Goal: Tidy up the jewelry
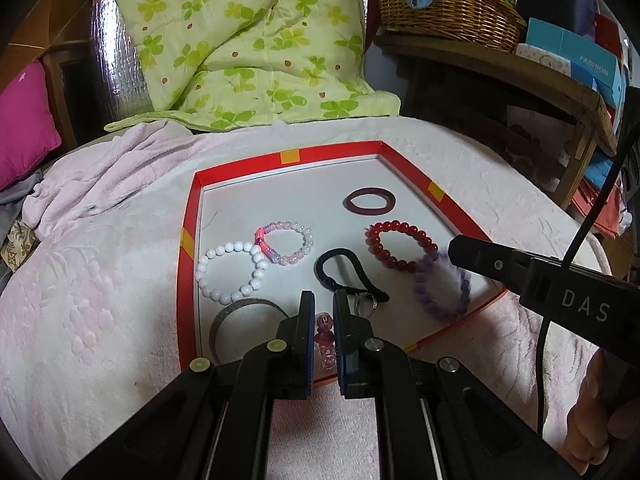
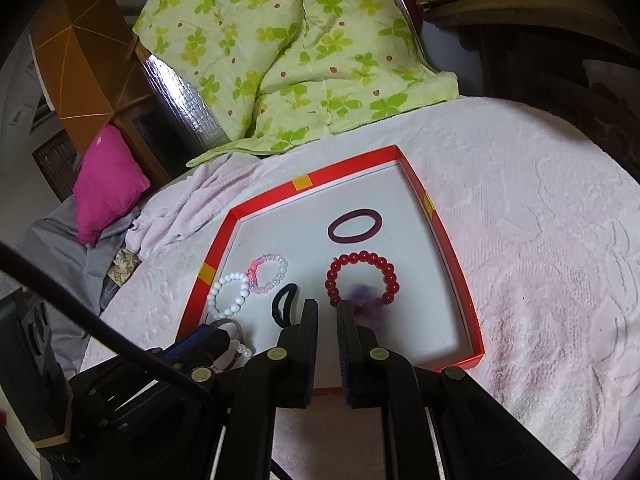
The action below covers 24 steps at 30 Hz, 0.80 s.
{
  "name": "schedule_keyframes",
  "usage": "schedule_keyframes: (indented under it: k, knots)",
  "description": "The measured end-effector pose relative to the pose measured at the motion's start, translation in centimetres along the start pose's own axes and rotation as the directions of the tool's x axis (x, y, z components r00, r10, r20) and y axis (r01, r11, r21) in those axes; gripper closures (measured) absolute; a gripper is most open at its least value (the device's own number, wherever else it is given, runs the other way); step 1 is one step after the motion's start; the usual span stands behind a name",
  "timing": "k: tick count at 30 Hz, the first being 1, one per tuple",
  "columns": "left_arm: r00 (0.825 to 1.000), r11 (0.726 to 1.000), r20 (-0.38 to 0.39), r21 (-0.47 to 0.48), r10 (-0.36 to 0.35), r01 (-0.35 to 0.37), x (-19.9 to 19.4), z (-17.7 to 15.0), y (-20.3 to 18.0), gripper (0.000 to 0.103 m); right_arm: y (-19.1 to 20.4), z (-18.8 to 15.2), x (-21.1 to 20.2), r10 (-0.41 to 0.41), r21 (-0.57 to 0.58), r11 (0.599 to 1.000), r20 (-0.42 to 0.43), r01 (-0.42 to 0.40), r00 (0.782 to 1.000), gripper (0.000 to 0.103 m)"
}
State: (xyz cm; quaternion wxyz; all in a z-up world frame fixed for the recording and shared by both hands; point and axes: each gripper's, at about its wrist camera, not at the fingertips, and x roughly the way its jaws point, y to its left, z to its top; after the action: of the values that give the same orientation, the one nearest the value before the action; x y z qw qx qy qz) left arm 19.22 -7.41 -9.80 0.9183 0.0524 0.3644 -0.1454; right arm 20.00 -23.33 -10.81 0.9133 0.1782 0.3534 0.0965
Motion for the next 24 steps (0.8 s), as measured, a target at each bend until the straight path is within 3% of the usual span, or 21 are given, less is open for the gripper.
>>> schedule_keyframes:
  k: [3, 4, 8, 11, 17, 24]
  knots:
    - [1.0, 1.0, -0.001, 0.001, 0.01, -0.01, -0.1, 0.0, 0.0, 0.093, 0.0, 0.0, 0.0, 0.002, 0.001, 1.0, -0.007, -0.002, 1.0, 0.092]
    - [1.0, 1.0, -0.002, 0.001, 0.016, -0.016, -0.1, 0.0, 0.1, 0.087, -0.1, 0.0, -0.1, 0.003, 0.004, 1.0, -0.007, -0.003, 1.0, 0.092]
    - [0.999, 0.999, 0.013, -0.006, 0.049, -0.049, -0.6, 0.1, 0.3, 0.045, -0.5, 0.1, -0.4, -0.001, 0.029, 1.0, -0.031, 0.002, 1.0, 0.091]
    - [0.997, 0.997, 0.036, 0.003, 0.075, -0.075, -1.1, 0.3, 0.2, 0.038, -0.6, 0.1, -0.6, -0.025, 0.022, 0.999, -0.036, 0.026, 0.999, 0.087]
    - [0.993, 0.994, 0.043, 0.005, 0.113, -0.113, -2.0, 0.3, 0.2, 0.029, -0.2, 0.0, -1.9, -0.058, -0.029, 0.998, -0.004, 0.058, 0.998, 0.065]
    - [0.987, 0.988, 0.055, -0.032, 0.152, -0.15, -4.7, -0.1, 0.4, 0.027, -0.3, -0.6, -4.4, -0.057, -0.019, 0.998, 0.034, 0.058, 0.998, 0.064]
